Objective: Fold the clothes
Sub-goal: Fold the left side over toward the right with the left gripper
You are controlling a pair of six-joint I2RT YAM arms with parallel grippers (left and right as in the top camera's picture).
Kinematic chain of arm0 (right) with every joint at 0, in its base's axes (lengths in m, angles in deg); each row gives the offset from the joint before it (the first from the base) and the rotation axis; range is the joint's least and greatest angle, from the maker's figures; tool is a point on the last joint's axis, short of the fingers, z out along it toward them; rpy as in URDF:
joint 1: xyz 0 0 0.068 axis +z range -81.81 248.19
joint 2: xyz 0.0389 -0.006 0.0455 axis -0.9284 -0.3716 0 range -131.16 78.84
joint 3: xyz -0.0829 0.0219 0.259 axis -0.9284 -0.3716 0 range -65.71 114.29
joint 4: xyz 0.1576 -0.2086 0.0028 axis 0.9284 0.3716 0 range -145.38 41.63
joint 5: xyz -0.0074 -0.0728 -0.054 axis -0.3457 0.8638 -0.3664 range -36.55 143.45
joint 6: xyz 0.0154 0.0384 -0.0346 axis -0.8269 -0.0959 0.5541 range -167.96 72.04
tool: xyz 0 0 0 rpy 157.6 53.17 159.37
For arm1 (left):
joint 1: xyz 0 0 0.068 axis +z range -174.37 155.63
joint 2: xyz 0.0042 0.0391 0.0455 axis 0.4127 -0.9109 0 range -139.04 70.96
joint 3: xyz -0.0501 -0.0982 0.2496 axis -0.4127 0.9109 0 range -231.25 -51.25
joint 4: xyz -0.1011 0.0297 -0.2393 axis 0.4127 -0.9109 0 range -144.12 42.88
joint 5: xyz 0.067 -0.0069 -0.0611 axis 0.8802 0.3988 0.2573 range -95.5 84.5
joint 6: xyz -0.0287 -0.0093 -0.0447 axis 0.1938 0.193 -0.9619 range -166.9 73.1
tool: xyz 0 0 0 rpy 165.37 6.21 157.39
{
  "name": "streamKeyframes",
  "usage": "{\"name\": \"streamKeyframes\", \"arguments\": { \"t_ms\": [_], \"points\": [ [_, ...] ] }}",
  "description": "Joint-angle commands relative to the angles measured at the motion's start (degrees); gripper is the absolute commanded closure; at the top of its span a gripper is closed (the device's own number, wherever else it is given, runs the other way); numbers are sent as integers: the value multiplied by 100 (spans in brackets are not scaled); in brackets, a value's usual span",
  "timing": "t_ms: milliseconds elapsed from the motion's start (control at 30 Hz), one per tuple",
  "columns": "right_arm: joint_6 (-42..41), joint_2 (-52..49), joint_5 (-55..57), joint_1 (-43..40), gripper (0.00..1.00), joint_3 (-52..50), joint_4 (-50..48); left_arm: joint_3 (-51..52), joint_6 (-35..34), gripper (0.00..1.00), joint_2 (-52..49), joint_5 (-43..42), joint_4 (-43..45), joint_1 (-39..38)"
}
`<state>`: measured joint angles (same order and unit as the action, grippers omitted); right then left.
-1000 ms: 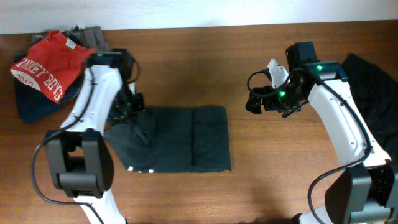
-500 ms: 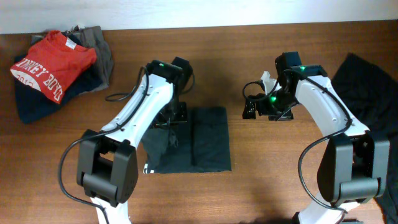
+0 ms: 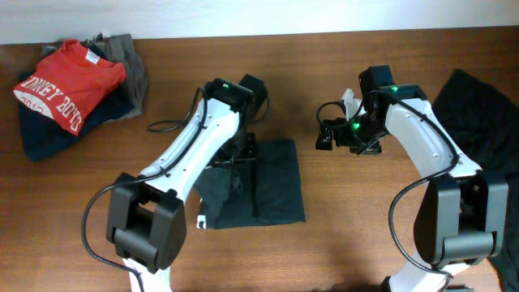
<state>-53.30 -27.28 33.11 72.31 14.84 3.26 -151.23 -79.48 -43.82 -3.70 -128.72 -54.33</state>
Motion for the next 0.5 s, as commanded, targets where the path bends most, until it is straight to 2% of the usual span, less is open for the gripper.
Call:
{"name": "streamKeyframes", "arguments": {
  "t_ms": [0,300,467],
  "points": [
    [-120,-111,201,-4,0,-15,-11,-98,-264,99,2,120,59,-192],
    [-118,-767,173,0,0,-15,-50,-98,-354,99,2,358,254,-601],
    [-118,-807,131,0,0,-15,-103,-98,-387,97,2,409,492,-973]
  ]
}}
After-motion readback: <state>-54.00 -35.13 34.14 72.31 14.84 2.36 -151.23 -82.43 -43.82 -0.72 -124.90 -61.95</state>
